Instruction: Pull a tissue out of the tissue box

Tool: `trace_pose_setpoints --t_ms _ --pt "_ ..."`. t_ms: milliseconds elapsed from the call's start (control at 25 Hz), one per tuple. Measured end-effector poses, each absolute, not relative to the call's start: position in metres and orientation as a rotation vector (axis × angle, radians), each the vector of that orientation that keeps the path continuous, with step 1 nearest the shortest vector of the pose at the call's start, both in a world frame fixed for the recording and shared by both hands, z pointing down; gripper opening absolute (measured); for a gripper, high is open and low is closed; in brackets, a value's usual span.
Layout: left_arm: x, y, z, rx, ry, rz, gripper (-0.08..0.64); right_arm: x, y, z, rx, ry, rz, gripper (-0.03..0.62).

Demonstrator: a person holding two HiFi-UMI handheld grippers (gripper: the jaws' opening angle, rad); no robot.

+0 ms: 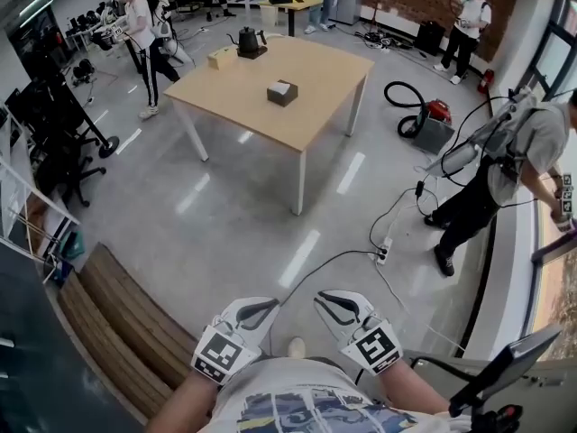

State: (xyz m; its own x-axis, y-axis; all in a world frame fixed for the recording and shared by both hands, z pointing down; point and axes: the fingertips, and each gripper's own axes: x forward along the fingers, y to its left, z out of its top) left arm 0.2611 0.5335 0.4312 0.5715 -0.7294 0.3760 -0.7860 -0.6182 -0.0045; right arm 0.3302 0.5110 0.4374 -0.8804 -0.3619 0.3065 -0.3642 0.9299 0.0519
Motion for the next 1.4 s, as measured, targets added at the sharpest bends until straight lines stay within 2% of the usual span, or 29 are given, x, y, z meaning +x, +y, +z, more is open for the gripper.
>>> trace_pose_setpoints --t_ms 280,560,760,1160,1400 --pt "0.22 0.513 0.442 2.553 -1.315 0.493 0.008 0.297 0.483 0.445 0.516 -2.758 -0.019 0.038" --pt "0.174 0.444 0.436 2.601 -1.26 0.448 0.008 0.254 0.425 0.441 0.586 -2.718 -0.013 0.055" --pt "0.131 0.388 0.417 2.701 -1.185 0.455 0.008 0.199 0.374 0.428 0.642 -2.701 -0.014 0.055" --pt "0.005 0.311 0.433 2.735 -1.086 0.505 0.008 0.079 0.292 0.427 0.727 -2.659 -0.011 0.055" --pt "-0.023 0.271 0.436 2.73 -1.063 0.453 0.006 0.043 0.26 0.432 0.71 -2.642 0.004 0.055"
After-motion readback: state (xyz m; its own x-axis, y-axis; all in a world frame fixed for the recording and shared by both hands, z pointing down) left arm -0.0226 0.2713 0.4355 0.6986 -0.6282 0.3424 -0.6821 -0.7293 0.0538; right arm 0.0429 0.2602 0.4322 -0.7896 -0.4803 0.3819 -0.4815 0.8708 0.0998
